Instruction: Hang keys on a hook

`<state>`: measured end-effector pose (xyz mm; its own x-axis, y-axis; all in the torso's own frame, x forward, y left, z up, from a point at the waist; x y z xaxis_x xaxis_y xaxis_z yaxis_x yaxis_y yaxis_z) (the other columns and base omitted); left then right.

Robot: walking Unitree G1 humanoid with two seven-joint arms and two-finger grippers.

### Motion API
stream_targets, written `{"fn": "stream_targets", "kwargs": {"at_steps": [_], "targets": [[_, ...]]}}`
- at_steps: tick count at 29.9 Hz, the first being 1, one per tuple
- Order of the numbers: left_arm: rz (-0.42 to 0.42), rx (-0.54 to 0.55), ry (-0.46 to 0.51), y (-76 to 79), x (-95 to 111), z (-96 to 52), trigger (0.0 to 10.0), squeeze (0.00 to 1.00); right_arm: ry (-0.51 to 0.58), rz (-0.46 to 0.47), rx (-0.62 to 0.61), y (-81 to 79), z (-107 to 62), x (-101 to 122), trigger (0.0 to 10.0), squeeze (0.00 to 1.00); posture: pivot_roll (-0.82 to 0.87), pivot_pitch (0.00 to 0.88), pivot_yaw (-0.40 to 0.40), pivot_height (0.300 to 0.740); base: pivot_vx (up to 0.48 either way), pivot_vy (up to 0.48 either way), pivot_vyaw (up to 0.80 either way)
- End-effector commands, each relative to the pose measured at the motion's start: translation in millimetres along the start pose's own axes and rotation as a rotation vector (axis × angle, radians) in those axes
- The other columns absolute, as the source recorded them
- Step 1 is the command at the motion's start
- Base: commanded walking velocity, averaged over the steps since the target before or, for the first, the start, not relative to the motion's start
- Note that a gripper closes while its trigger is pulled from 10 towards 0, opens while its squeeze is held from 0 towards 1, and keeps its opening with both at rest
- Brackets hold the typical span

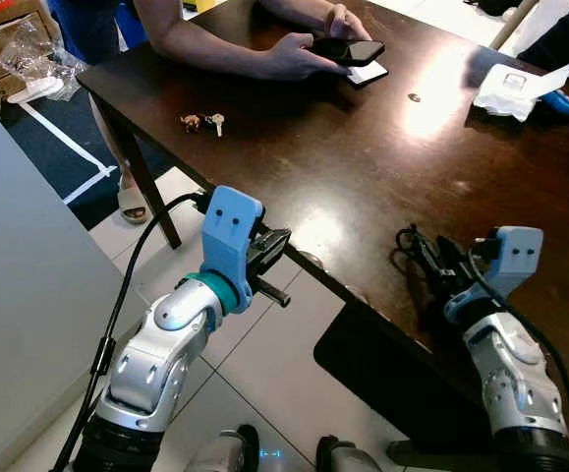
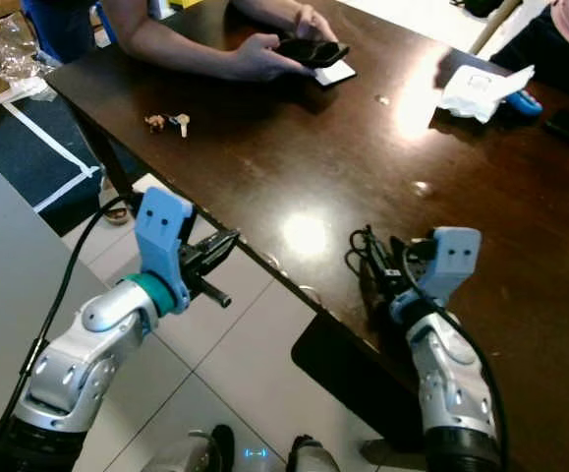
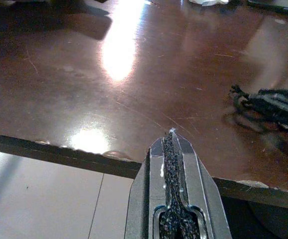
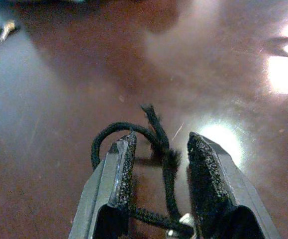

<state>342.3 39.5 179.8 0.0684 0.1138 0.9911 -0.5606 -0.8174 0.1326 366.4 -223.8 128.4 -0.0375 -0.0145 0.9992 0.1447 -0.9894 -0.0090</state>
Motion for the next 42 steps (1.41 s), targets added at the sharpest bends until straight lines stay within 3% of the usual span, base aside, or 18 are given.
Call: {"fn": "stream_targets", "kwargs": {"at_steps": [1, 6, 8, 11, 12, 13, 14, 21, 24, 25, 27, 28, 30, 31, 39, 40, 41, 42], "targets": [[0.006, 0.015, -0.020, -2.5, -4, -2.9, 10.0, 0.00, -0.070, -0.031, -0.001, 1.4, -6.1, -18, 10.0, 0.00, -0.01, 0.167, 0.132, 0.740, 0.000, 0.000, 0.00], [0.006, 0.018, -0.018, -3.2, -4, -2.9, 10.0, 0.00, -0.011, -0.017, 0.005, 2.6, -9.6, -7, 10.0, 0.00, -0.01, 0.166, 0.129, 0.740, 0.000, 0.000, 0.00], [0.006, 0.018, -0.017, -3.3, -4, -2.8, 10.0, 0.00, 0.091, 0.020, -0.019, 11.3, -15.4, 18, 10.0, 0.00, -0.01, 0.163, 0.129, 0.740, 0.000, 0.000, 0.00], [0.006, 0.017, -0.018, -2.9, -5, -2.6, 10.0, 0.00, 0.099, -0.005, -0.032, 16.0, -17.0, 22, 10.0, 0.00, -0.01, 0.163, 0.129, 0.740, 0.000, 0.000, 0.00], [0.006, 0.016, -0.018, -2.6, -5, -2.5, 10.0, 0.00, 0.100, -0.012, -0.032, 16.9, -17.2, 23, 10.0, 0.18, -0.01, 0.163, 0.129, 0.740, 0.000, 0.000, 0.00], [0.006, 0.016, -0.018, -2.6, -5, -2.5, 10.0, 0.00, 0.100, -0.012, -0.032, 16.9, -17.2, 23, 10.0, 0.18, -0.01, 0.163, 0.129, 0.740, 0.000, 0.000, 0.00], [0.006, 0.013, -0.019, -2.1, -5, -2.0, 10.0, 0.00, 0.099, -0.021, -0.033, 17.6, -16.9, 22, 10.0, 1.00, -0.02, 0.160, 0.131, 0.740, 0.000, 0.000, 0.00], [0.007, 0.011, -0.018, -2.0, -4, -0.7, 10.0, 0.00, 0.073, -0.031, -0.018, 16.0, -15.6, 18, 10.0, 1.00, -0.02, 0.160, 0.131, 0.740, 0.000, 0.000, 0.00], [0.008, 0.011, -0.018, -2.2, -4, -0.8, 10.0, 0.00, -0.022, -0.079, 0.039, 8.7, -16.0, 2, 10.0, 1.00, -0.03, 0.157, 0.130, 0.740, 0.000, 0.000, 0.00], [0.009, 0.012, -0.019, -2.2, -5, -1.2, 10.0, 0.00, -0.087, -0.099, 0.129, -3.2, -19.3, -8, 10.0, 1.00, -0.03, 0.157, 0.130, 0.740, 0.000, 0.000, 0.00], [0.009, 0.012, -0.019, -2.2, -5, -1.2, 10.0, 0.00, -0.097, -0.099, 0.149, -6.0, -20.2, -10, 10.0, 1.00, -0.03, 0.157, 0.130, 0.740, 0.000, 0.000, 0.00], [0.009, 0.012, -0.019, -2.3, -5, -1.2, 10.0, 0.00, -0.088, -0.103, 0.198, -11.8, -22.3, -5, 10.0, 0.88, -0.03, 0.157, 0.130, 0.740, 0.000, 0.000, 0.00], [0.009, 0.012, -0.019, -2.4, -5, -1.2, 10.0, 0.00, -0.082, -0.109, 0.231, -15.7, -23.8, -1, 10.0, 0.88, -0.03, 0.157, 0.130, 0.740, 0.000, 0.000, 0.00], [0.009, 0.015, -0.018, -2.8, -5, -1.6, 10.0, 0.00, -0.059, -0.137, 0.271, -16.9, -27.5, 8, 10.0, 0.00, -0.02, 0.157, 0.124, 0.740, 0.000, 0.000, 0.00], [0.006, 0.019, -0.020, -2.1, -7, -2.8, 10.0, 0.00, -0.086, -0.239, 0.350, -14.5, -42.8, 14, 10.0, 0.00, -0.03, 0.157, 0.116, 0.740, 0.000, 0.000, 0.00], [0.004, 0.018, -0.019, -1.8, -7, -2.5, 10.0, 0.00, -0.111, -0.252, 0.352, -12.9, -46.2, 10, 9.1, 0.00, -0.03, 0.157, 0.116, 0.740, 0.000, 0.000, 0.00], [0.003, 0.018, -0.019, -1.6, -7, -2.5, 10.0, 0.00, -0.130, -0.260, 0.348, -10.8, -49.0, 5, 6.0, 0.00, -0.04, 0.160, 0.112, 0.740, 0.000, 0.000, 0.00], [0.003, 0.018, -0.019, -1.6, -7, -2.5, 10.0, 0.00, -0.130, -0.260, 0.348, -10.8, -49.0, 5, 6.0, 0.00, -0.04, 0.160, 0.112, 0.740, 0.000, 0.000, 0.00]]}}
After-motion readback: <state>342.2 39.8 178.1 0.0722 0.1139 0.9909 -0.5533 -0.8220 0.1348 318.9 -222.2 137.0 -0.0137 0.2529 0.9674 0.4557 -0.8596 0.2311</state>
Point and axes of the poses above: a point about 5 cm out from each wrist's last joint towards the gripper, its own z axis pointing out of the wrist towards the gripper, its own x axis along the axis of the wrist's last joint, y = z × x, the point moved 6 cm from there along z, pointing out of the wrist towards the gripper, and after that the axes turned 6 degrees about -z, right-handed, at the moved point
